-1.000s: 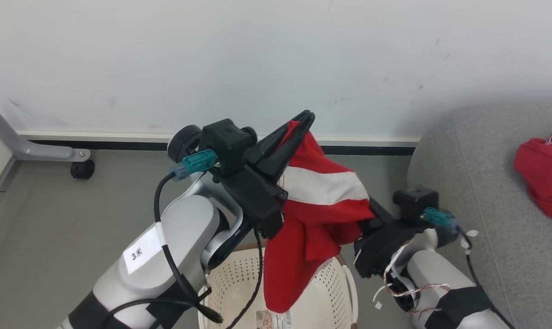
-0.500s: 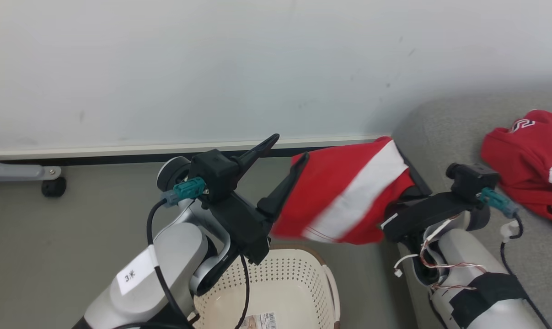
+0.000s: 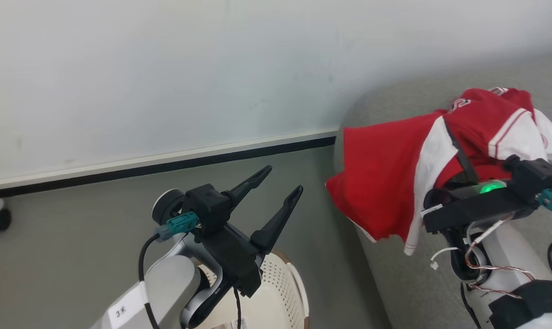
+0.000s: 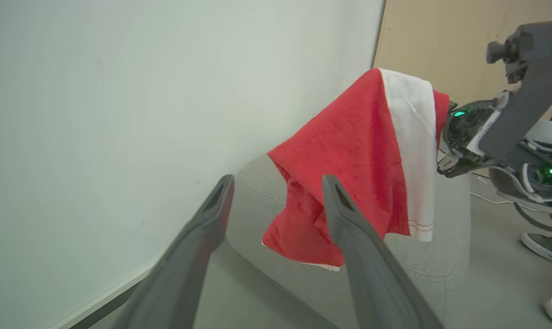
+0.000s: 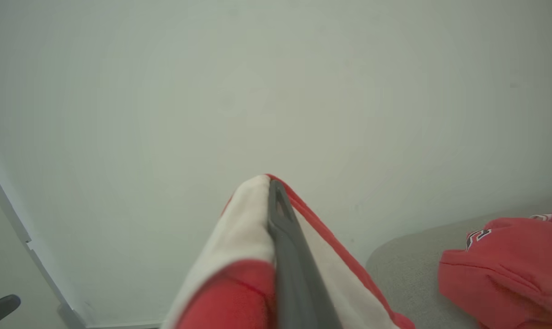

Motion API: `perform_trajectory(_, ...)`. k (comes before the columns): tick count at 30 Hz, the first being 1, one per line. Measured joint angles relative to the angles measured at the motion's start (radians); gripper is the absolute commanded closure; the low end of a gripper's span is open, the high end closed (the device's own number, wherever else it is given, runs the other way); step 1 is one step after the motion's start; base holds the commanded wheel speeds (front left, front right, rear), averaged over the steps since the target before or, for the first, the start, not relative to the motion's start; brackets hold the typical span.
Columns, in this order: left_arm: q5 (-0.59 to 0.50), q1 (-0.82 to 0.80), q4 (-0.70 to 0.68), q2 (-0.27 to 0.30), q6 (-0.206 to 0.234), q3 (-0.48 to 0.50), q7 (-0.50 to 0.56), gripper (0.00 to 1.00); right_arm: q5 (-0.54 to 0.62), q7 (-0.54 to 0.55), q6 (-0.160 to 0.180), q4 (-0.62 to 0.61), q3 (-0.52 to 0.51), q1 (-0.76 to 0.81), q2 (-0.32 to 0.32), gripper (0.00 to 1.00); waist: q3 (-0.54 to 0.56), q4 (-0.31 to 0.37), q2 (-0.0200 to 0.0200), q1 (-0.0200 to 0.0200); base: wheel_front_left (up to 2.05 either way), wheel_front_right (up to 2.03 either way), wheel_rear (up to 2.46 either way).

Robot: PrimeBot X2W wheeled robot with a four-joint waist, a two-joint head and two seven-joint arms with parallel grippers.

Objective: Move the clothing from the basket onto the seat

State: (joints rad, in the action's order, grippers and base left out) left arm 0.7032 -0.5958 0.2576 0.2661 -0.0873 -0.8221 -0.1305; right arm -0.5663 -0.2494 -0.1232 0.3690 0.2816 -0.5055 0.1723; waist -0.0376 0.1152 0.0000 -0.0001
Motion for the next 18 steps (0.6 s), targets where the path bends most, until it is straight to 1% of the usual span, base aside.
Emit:
perform_trajectory(8,-0.002,0.032,-0.04,0.031,0.017,0.003,-0.019,0.0,0.013,-0.007,0.001,-0.204,-0.05,0.076,0.03,1.0,-0.014,0.101,0.0,0.0,0.0,0.0,0.0)
perform_trajectory(12,-0.011,0.039,-0.055,0.045,0.027,0.003,-0.021,0.0,0.023,-0.007,0.002,-0.279,-0.075,0.119,0.048,1.0,-0.025,0.153,0.0,0.0,0.0,0.0,0.0)
perform_trajectory(14,-0.011,0.05,-0.062,0.049,0.027,0.003,-0.023,0.0,0.026,-0.007,0.01,-0.314,-0.087,0.142,0.051,1.0,-0.032,0.178,0.0,0.0,0.0,0.0,0.0)
perform_trajectory(18,-0.014,0.053,-0.074,0.055,0.035,0.003,-0.023,0.0,0.034,-0.007,0.015,-0.378,-0.112,0.17,0.052,1.0,-0.048,0.225,0.0,0.0,0.0,0.0,0.0)
